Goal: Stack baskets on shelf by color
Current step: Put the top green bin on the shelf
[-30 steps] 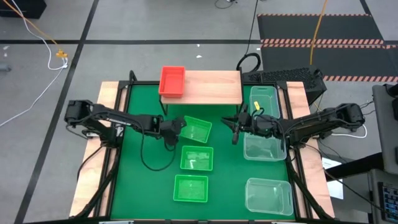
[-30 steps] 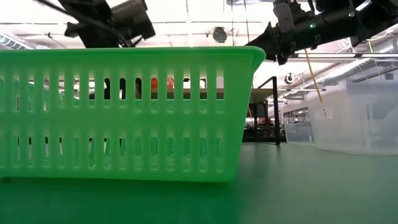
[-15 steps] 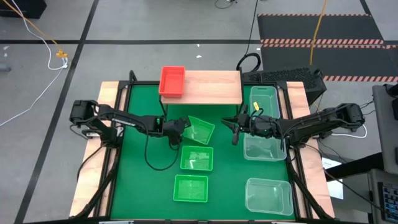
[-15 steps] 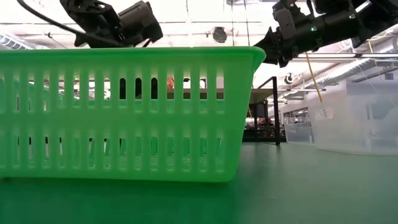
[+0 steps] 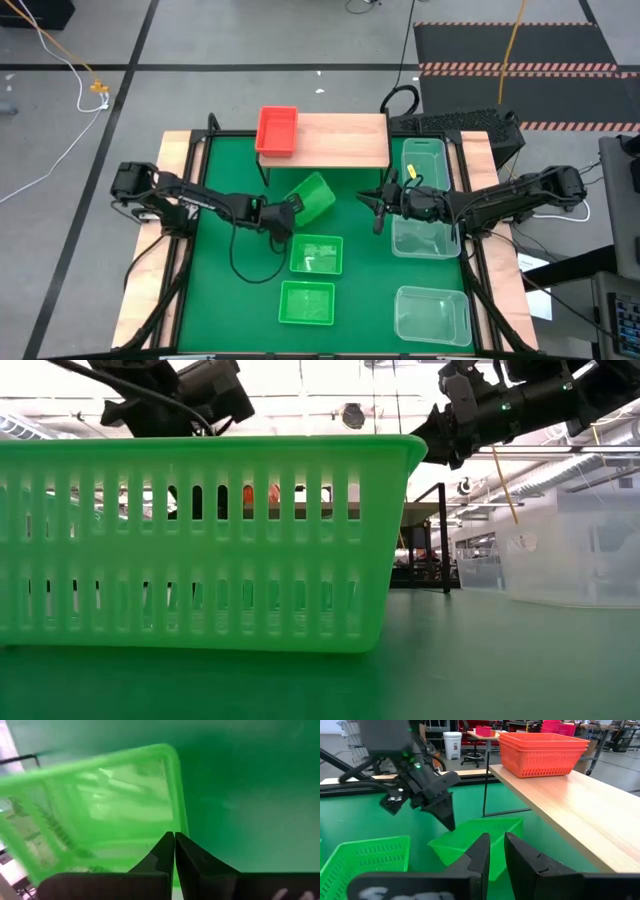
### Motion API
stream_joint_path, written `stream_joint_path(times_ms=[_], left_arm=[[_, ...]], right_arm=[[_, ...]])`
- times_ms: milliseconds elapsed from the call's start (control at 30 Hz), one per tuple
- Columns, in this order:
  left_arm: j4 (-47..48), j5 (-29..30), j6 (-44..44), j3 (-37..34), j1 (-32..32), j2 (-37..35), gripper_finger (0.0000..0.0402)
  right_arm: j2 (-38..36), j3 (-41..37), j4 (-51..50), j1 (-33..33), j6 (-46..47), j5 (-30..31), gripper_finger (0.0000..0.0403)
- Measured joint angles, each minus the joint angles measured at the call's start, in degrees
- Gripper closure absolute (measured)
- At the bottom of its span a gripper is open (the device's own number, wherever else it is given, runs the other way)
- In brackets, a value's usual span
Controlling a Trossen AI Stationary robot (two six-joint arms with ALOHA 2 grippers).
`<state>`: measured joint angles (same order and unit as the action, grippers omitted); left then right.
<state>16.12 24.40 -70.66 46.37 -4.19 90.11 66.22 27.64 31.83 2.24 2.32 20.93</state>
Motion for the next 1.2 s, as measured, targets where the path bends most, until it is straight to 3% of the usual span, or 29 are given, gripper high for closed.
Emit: stream_joint_path(times_ms=[267,467,567,667,767,833,1200], left_arm=[[-6.86,7.82,6.26,0.02,-2.91,0.00,0.0382],[-0.42,8.06,20.03,4.74,-2.12,0.00,0.0364],[8.80,4.55,30.91,9.83,-0.45,0.00,0.0337],[17.68,-4.66,39.09,15.72,2.16,0.00,0.0307],[21.48,-15.45,43.89,19.68,4.88,0.00,0.0280],[21.02,-19.05,45.99,20.57,6.07,-0.02,0.0267],[21.85,-19.91,48.62,19.30,8.09,7.32,0.0247]], right_arm=[[0.01,0.00,0.00,0.02,0.01,0.00,0.0353],[0.00,0.00,0.02,0.02,0.03,0.00,0.0353],[0.02,0.00,0.02,0.02,0.24,0.00,0.0353],[0.00,0.00,0.03,0.02,0.27,0.00,0.0353],[0.00,0.00,0.21,0.02,0.54,0.00,0.0353],[0.01,0.00,0.28,0.02,0.92,0.00,0.0353],[0.02,0.00,0.09,0.17,1.12,-0.02,0.0353]])
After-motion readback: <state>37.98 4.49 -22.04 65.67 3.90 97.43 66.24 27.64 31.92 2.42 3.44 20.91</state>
